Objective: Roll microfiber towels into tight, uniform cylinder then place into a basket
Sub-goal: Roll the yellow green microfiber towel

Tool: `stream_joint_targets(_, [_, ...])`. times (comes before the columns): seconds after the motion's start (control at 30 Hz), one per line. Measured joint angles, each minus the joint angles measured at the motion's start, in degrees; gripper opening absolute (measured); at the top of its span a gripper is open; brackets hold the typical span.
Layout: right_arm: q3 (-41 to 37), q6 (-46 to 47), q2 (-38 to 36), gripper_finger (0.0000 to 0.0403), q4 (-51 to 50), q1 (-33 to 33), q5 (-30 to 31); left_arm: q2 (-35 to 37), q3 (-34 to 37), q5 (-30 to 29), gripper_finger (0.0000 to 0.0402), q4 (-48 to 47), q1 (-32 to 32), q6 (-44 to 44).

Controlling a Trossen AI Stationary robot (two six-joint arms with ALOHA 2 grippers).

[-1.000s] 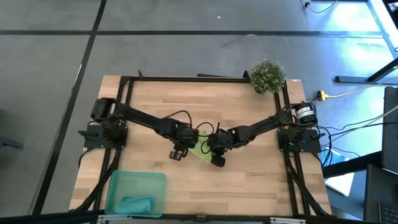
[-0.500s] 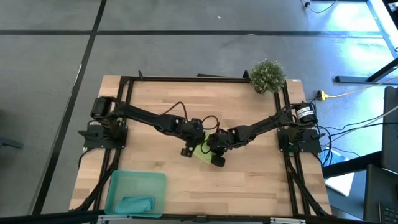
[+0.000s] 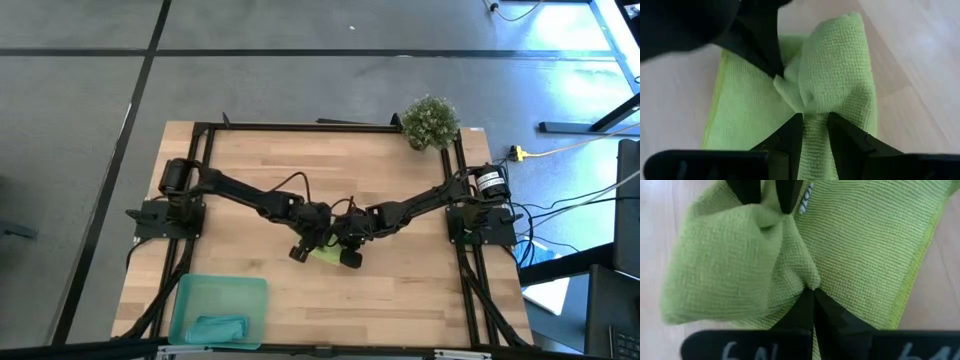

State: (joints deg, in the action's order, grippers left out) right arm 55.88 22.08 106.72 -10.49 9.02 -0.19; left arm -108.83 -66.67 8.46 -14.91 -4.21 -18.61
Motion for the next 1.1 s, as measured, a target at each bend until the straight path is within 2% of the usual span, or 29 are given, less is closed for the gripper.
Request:
stream_joint_targets(0.2, [-0.04, 0.12, 0.00, 0.0007, -0.29, 0.04, 0.24, -3.39, 0.01, 0.25, 0.0089, 2.21, -0.01, -0.30])
stream_joint_targets(0.43, [0.07, 0.07, -0.74, 0.0007, -1.48, 0.04, 0.08, -4.10, -0.05, 0.03, 0.0089, 2.46, -0.02, -0.12])
stream_joint_targets(0.77, [-0.07, 1.65, -8.49, 0.0007, -9.98, 1.02, 3.30, -4.29, -0.21, -0.69, 0.0089, 2.64, -0.02, 0.04])
stream_joint_targets(1.1, [0.28, 3.60, -10.03, 0.0007, -8.48, 2.86, 3.65, -4.35, 0.01, 0.03, 0.0089, 2.33, 0.06, 0.00])
